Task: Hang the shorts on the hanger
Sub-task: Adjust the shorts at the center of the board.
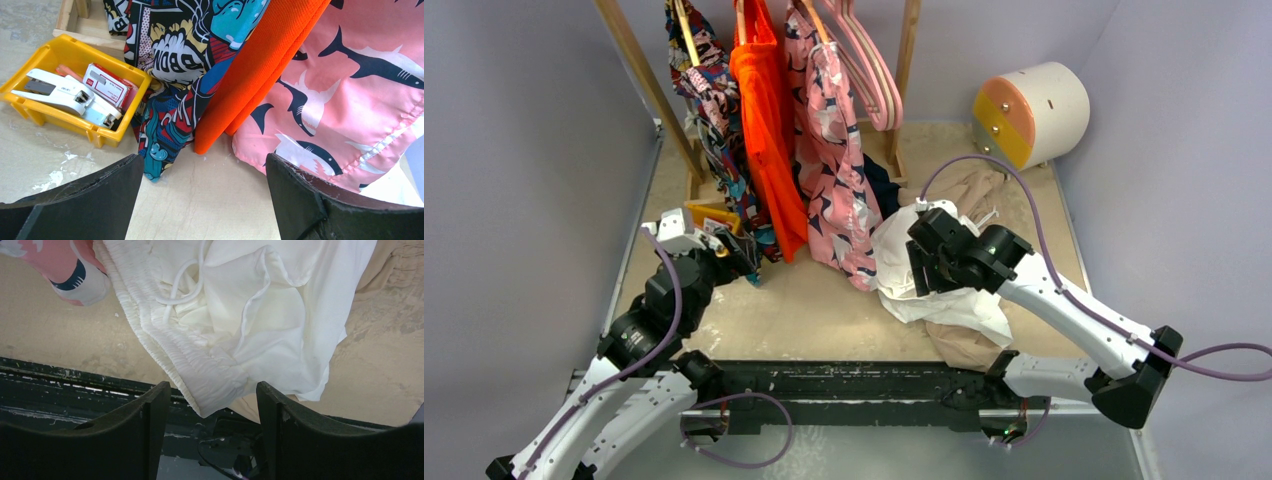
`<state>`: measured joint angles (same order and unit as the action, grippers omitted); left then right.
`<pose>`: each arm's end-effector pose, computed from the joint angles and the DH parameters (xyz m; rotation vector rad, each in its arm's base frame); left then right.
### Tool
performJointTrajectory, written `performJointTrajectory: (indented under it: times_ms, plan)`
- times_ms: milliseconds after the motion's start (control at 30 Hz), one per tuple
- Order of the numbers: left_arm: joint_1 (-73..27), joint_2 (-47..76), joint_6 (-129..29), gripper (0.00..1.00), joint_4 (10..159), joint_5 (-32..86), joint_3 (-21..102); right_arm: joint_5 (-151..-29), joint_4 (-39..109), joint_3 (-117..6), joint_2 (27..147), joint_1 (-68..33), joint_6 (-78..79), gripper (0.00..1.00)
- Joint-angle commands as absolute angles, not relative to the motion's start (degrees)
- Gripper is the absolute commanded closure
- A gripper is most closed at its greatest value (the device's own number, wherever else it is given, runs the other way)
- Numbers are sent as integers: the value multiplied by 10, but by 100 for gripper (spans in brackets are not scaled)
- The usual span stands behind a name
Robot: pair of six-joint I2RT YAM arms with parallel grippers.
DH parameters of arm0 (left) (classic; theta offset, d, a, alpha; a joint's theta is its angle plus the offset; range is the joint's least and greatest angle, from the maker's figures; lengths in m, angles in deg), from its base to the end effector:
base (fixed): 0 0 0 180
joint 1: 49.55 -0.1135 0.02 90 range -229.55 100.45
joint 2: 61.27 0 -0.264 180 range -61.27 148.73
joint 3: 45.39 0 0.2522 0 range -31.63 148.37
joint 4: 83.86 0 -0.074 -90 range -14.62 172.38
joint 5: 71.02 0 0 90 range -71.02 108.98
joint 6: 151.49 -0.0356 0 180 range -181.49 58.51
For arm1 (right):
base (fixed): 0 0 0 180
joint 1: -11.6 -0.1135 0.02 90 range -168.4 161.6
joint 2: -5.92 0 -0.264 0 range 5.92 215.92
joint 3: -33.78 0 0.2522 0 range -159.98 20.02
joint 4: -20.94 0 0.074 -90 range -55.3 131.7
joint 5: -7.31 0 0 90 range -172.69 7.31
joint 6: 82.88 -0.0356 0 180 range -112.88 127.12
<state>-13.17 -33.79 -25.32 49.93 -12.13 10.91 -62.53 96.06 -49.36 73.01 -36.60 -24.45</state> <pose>0.0966 -0.0483 0.3257 -0.3666 1.8096 -0.3804 0.1523 0.1520 0.3343 -0.2405 2.4983 0.1028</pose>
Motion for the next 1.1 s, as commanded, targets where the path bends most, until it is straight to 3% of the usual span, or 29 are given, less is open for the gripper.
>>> performJointTrajectory:
  times_ms: [0, 300, 833, 967, 1067]
  plan:
    - [-134, -345, -259, 10, 516, -114, 118, -596, 998, -526, 738, -379, -261, 34]
    - [-135, -350, -260, 10, 517, -111, 117, -601, 1001, -519, 739, -394, -252, 38]
    - [-134, -346, -259, 10, 517, -109, 117, -560, 1005, -505, 782, -444, -282, 63]
    - [-134, -347, -259, 10, 516, -107, 116, -555, 1006, -503, 786, -447, -288, 73]
    - [-134, -347, -259, 10, 517, -106, 117, -548, 1007, -508, 783, -447, -290, 94]
